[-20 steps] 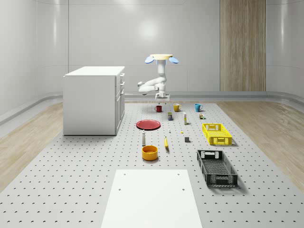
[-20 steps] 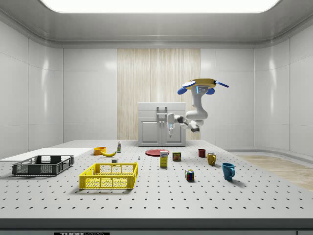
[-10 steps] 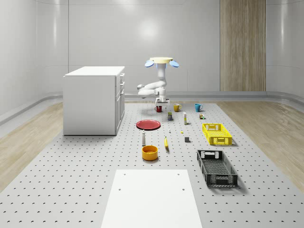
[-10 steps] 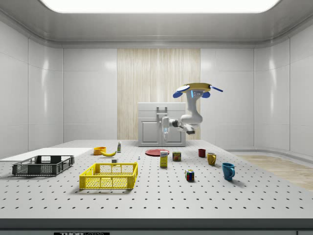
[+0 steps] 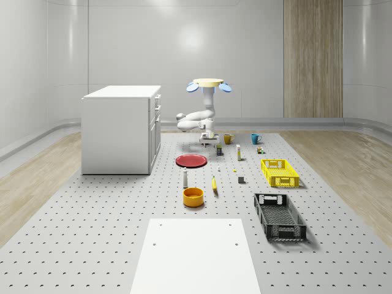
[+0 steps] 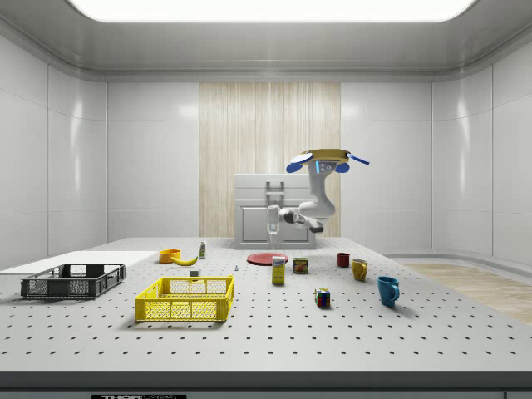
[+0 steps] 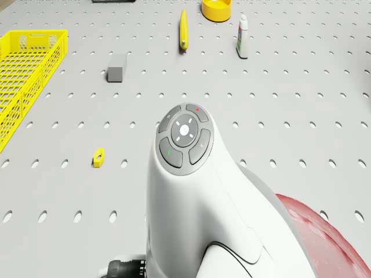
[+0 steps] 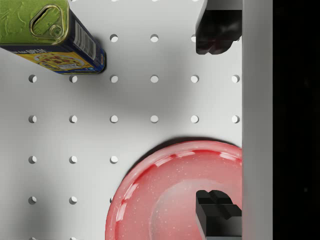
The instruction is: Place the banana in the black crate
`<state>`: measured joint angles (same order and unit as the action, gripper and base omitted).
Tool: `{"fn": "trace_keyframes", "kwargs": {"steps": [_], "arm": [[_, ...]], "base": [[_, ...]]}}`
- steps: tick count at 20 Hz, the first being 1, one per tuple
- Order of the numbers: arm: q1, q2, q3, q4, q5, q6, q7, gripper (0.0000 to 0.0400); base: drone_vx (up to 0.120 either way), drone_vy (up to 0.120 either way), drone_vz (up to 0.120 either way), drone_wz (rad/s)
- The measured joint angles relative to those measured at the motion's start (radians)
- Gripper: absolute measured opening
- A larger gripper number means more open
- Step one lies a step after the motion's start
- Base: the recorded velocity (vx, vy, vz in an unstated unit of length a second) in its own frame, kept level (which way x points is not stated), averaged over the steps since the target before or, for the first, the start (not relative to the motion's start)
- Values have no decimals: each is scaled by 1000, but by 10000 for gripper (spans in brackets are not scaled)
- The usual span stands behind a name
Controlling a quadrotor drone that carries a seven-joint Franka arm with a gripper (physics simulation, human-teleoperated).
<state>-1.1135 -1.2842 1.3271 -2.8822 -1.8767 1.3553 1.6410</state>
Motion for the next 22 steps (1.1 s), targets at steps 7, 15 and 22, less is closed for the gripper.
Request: {"fn": "trace_keyframes", "kwargs": {"steps": [7, 15, 22], "arm": [[-7, -27, 6, 2, 13, 25, 7, 400], [-15, -55, 12, 3, 25, 51, 13, 400], [-21, -78, 17, 4, 36, 72, 19, 400]], "base": [[120, 0, -120, 0], [120, 0, -30, 0], [120, 0, 0, 0]]}}
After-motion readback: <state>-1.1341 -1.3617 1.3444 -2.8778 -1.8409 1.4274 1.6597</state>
